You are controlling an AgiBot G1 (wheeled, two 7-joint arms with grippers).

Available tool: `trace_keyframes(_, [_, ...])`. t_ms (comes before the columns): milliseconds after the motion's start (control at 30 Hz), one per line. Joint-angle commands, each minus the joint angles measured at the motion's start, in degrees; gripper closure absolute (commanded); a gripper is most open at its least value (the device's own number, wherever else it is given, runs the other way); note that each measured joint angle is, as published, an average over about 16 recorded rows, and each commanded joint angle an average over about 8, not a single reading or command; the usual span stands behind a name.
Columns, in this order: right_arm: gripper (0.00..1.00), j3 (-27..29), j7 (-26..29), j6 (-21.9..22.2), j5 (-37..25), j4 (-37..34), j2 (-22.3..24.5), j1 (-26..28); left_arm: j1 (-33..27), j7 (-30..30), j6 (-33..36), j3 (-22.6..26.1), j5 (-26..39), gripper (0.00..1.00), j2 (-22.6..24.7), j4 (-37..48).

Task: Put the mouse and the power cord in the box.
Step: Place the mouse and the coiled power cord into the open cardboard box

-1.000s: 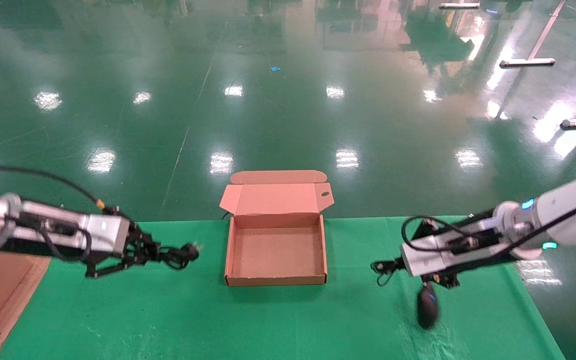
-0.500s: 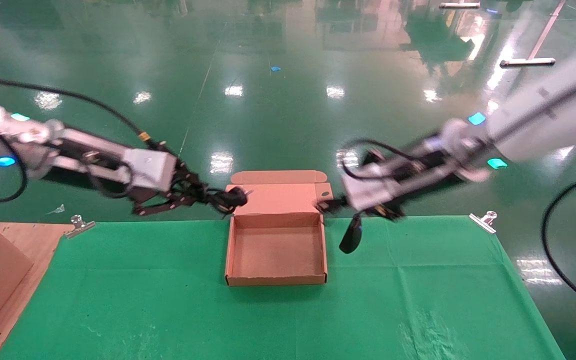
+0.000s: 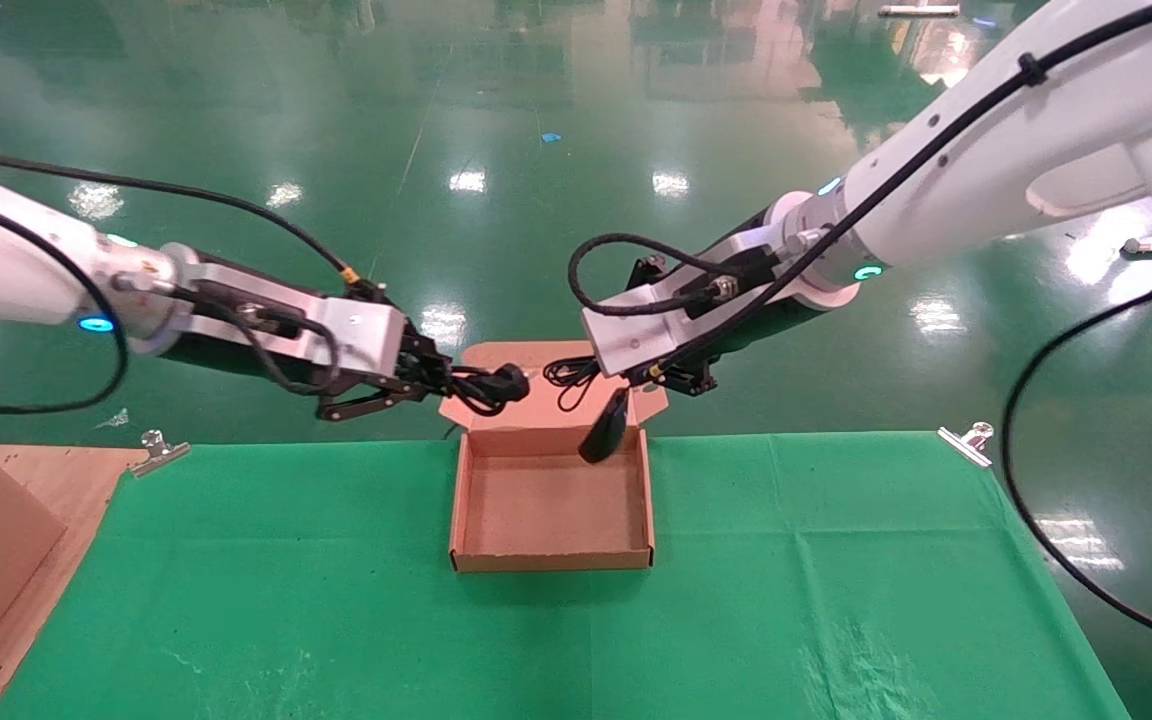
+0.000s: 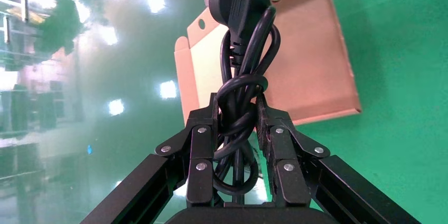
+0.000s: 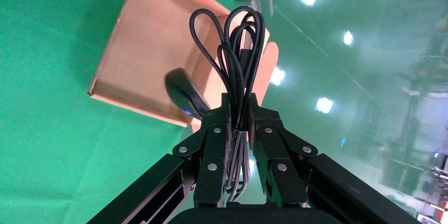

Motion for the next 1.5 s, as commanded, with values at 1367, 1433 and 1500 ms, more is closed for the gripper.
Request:
trace_keyframes(1367, [1.00,-4.0,-13.5,1.1,10.0,-15.7,1.1,1.5,30.6,0.9,-45.4,15.0,-15.7,0.34,8.1,-18.1])
trace_keyframes(1433, [1.00,-4.1,-13.9,1.0,10.1,-16.0,1.1,1.3,30.3,-1.1,-45.0,16.6,-16.1,0.20,8.0,-18.1])
trace_keyframes(1500, [1.00,-4.2,-14.3,0.9,10.2,-16.4,1.0,1.1,30.0,-2.7,-44.6,17.9,-16.6,0.07,8.0,-18.3])
